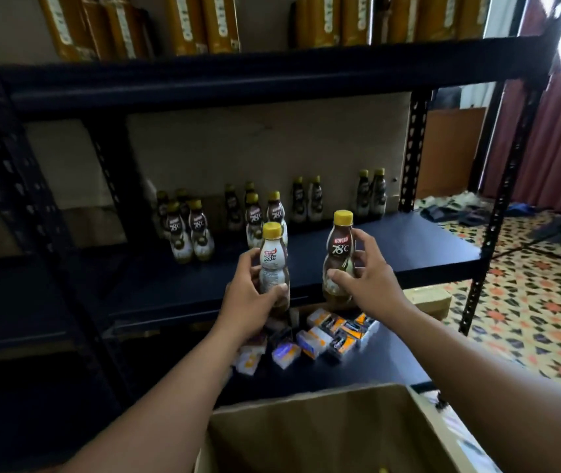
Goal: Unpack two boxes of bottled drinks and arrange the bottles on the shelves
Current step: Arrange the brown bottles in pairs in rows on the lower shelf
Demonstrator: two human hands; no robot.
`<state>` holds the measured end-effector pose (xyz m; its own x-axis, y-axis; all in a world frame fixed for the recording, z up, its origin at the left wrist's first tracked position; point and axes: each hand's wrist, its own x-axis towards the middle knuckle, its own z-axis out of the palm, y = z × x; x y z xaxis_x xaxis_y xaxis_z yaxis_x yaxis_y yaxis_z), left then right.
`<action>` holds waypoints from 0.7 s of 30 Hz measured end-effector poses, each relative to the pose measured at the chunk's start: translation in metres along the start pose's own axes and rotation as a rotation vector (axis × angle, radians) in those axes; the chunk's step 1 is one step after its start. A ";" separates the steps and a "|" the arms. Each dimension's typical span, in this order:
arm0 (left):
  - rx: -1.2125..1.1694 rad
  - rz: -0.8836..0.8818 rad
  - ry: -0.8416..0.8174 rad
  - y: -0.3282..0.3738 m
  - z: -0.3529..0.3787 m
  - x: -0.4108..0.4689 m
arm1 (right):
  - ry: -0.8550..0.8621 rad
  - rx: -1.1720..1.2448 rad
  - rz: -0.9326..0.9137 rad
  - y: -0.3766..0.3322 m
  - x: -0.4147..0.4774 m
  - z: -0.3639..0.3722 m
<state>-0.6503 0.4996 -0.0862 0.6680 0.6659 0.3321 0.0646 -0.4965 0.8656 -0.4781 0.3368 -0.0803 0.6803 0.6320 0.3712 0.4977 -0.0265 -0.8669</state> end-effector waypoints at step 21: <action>-0.166 -0.017 -0.147 -0.089 0.053 0.161 | -0.076 -0.071 0.006 0.102 0.143 0.042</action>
<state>-0.5091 0.6217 -0.1296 0.7694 0.5793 0.2693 -0.0381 -0.3792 0.9245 -0.3528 0.4571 -0.1301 0.6420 0.6885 0.3374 0.5327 -0.0840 -0.8421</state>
